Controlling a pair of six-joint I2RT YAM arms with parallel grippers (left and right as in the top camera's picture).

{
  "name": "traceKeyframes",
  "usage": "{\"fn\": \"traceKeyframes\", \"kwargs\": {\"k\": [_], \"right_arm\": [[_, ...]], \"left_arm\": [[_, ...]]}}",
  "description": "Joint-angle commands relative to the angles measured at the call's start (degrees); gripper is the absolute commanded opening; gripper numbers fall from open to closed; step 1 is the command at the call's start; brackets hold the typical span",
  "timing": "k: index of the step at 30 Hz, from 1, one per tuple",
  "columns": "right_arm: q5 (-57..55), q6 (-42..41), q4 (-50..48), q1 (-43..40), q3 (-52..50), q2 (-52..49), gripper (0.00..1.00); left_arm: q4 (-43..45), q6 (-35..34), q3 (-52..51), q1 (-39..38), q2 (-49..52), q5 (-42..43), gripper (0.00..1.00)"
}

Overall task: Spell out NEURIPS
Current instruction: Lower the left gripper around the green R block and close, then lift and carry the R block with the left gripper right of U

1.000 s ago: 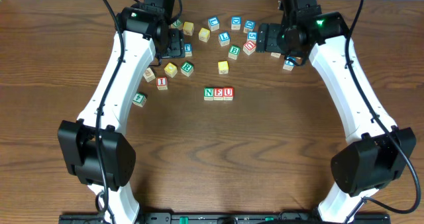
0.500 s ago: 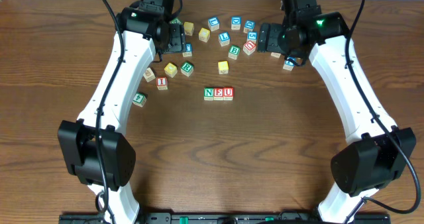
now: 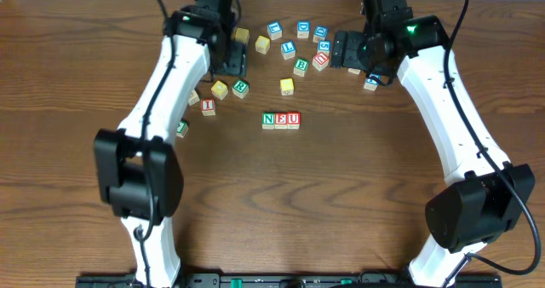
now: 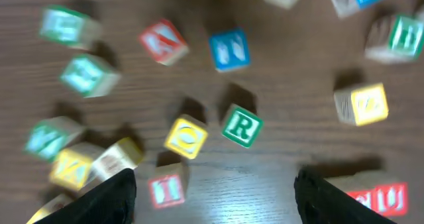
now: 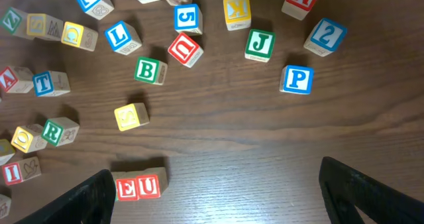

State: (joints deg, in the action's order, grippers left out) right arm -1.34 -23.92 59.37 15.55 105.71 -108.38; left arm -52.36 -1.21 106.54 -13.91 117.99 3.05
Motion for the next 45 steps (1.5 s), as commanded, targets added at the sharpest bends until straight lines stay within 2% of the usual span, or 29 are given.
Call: {"fn": "traceKeyframes", "kwargs": {"k": [1,14,24,30,37,45], "right_arm": [[-1.5,-0.9,0.2,0.4,0.2,-0.5,0.94],[-1.6,-0.9,0.3,0.4,0.2,-0.5,0.94],[-1.6,-0.9,0.3,0.4,0.2,-0.5,0.95],[-1.8,-0.9,0.3,0.4,0.2,-0.5,0.95],[-1.8,-0.9,0.3,0.4,0.2,-0.5,0.95],[-1.8,-0.9,0.3,0.4,0.2,-0.5,0.95]], "left_arm": [[0.2,8.9,0.2,0.2,3.5,6.7,0.76],[2.7,9.8,0.2,0.1,10.5,6.8,0.75],[3.5,9.8,0.2,-0.1,13.9,6.8,0.71],[4.0,9.8,0.2,-0.2,14.8,6.8,0.59],[5.1,9.7,0.2,-0.2,14.8,6.8,0.55],[5.1,9.7,0.2,-0.4,14.8,6.8,0.43]]}}
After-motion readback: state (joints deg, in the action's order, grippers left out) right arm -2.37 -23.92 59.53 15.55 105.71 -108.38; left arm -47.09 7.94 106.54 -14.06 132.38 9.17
